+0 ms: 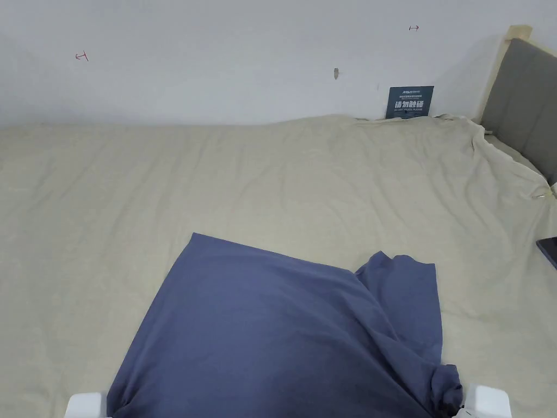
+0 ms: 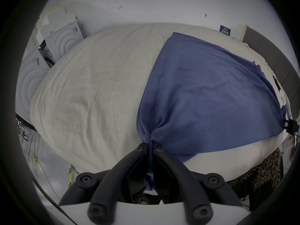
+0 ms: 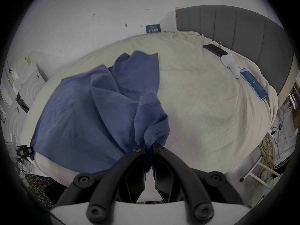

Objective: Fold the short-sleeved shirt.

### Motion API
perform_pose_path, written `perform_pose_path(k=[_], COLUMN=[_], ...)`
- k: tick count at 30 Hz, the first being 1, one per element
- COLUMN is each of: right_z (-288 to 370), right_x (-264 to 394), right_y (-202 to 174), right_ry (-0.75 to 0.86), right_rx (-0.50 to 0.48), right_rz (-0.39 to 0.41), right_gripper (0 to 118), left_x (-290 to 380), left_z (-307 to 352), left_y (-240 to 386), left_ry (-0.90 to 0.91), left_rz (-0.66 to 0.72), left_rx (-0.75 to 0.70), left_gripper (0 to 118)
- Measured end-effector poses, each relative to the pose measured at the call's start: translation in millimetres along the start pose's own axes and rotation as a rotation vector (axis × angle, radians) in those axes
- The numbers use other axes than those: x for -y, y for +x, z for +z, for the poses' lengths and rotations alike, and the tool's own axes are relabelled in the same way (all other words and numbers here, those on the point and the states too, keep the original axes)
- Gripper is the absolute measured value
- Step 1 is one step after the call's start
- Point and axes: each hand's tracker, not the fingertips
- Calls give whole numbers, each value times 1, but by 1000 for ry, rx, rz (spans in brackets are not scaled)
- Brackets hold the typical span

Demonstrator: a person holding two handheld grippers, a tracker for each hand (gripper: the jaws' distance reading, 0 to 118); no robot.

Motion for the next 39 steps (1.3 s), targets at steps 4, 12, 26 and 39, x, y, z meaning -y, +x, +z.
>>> perform_pose_path(k=[4, 12, 26, 39], right_z=[0, 38, 165, 173], right_x=[-3, -32, -124, -134], right_y=[0, -6, -28, -48], right_ry=[-14, 65, 562, 705], right_rx=[9, -2, 13, 44], right_rz=[9, 13, 102, 186], right_gripper=[5, 92, 103, 0], left_x=[2, -27, -133, -169], left_z=[-2, 27, 160, 142], left_y=[4, -3, 25, 55], left_ry=[-4, 22, 545, 554], left_rz=[-35, 34, 26, -20], left_rx=[-29, 39, 145, 248], left_gripper=[4, 102, 110, 0])
